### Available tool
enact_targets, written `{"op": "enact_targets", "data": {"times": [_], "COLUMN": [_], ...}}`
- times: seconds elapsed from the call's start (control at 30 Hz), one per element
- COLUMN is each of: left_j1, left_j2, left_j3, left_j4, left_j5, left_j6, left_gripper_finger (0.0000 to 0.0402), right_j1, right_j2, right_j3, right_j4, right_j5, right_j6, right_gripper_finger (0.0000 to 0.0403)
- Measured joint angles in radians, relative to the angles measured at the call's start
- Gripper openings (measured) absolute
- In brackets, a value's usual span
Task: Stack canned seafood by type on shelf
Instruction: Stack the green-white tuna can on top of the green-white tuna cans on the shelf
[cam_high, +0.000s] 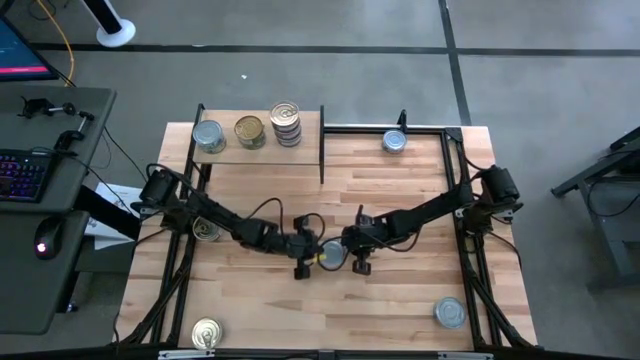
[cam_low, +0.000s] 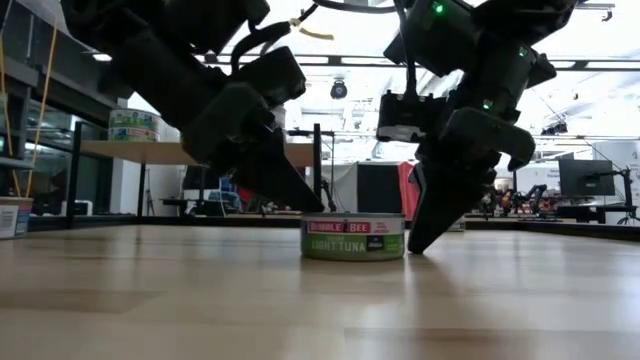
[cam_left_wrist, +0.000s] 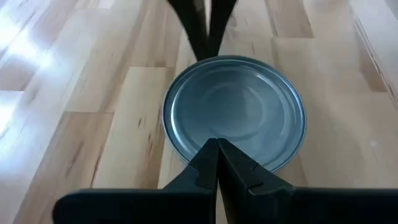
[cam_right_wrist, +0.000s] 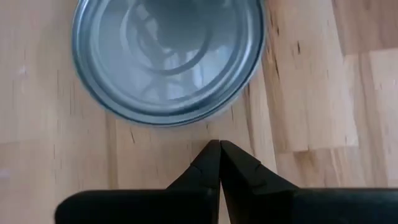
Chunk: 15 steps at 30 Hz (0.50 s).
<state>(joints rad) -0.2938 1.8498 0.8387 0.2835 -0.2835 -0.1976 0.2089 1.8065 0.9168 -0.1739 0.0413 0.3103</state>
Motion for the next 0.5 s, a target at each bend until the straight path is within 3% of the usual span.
{"op": "enact_targets", "data": {"times": [0.23,0.5], "left_j1": [-0.01,-0.01], "left_j2": [-0.005,-0.007], "left_j3": [0.0,0.001], "left_j4": [-0.049,-0.105], "left_j5": [-0.01,-0.021], "left_j6": [0.024,0.027], "left_gripper_finger": [0.0,0.0], "right_j1": [-0.002,0.0], "right_j2": [0.008,-0.017], "right_j3": [0.003,0.062], "right_j4": [0.091,0.043], "right_j5": [-0.022,-0.069], "right_j6": [0.007,0.006], "right_gripper_finger": [0.0,0.0]}}
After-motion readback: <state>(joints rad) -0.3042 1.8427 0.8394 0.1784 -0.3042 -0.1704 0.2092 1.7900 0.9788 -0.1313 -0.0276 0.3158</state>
